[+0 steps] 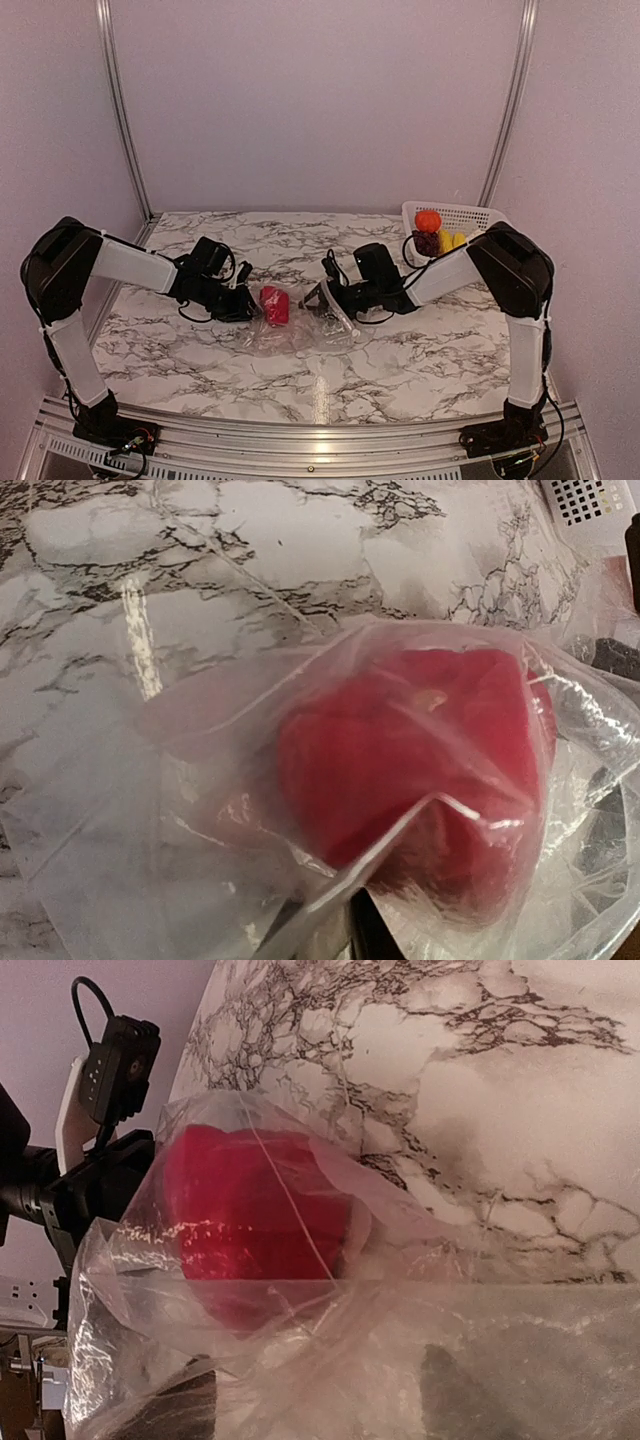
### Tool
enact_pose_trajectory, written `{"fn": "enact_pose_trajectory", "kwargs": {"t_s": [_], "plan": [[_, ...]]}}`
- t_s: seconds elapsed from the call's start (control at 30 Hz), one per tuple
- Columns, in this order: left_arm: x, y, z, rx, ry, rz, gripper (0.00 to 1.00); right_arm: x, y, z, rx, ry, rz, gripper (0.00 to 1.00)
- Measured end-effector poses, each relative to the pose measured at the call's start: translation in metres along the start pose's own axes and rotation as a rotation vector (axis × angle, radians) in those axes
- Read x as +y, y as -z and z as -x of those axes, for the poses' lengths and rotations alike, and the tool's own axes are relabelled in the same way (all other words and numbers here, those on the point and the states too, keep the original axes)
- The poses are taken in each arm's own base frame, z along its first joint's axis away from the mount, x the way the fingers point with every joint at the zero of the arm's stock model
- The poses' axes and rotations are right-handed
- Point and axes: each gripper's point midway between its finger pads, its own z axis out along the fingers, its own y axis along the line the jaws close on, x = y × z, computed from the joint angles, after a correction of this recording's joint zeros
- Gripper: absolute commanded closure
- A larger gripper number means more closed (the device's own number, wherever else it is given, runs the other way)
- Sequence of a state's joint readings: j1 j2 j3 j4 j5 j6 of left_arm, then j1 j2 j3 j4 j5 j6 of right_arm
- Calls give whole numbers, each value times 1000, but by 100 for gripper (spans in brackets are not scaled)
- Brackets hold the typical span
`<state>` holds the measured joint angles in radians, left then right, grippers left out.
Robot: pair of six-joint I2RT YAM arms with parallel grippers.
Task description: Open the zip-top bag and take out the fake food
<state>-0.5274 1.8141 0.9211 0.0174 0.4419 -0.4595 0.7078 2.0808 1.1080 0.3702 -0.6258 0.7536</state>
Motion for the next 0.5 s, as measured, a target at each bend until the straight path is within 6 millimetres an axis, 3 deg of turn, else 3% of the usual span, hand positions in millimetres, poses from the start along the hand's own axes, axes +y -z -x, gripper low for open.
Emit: {"fn": "enact_pose_trajectory", "kwargs": {"t_s": [0.3, 0.5], "plan": [[-32, -14, -10, 37, -45, -28, 94, 16, -7, 4, 4, 17, 49, 47], [-37, -19, -13, 43, -13, -45, 95, 23, -11, -3, 20, 17, 63, 34]]}}
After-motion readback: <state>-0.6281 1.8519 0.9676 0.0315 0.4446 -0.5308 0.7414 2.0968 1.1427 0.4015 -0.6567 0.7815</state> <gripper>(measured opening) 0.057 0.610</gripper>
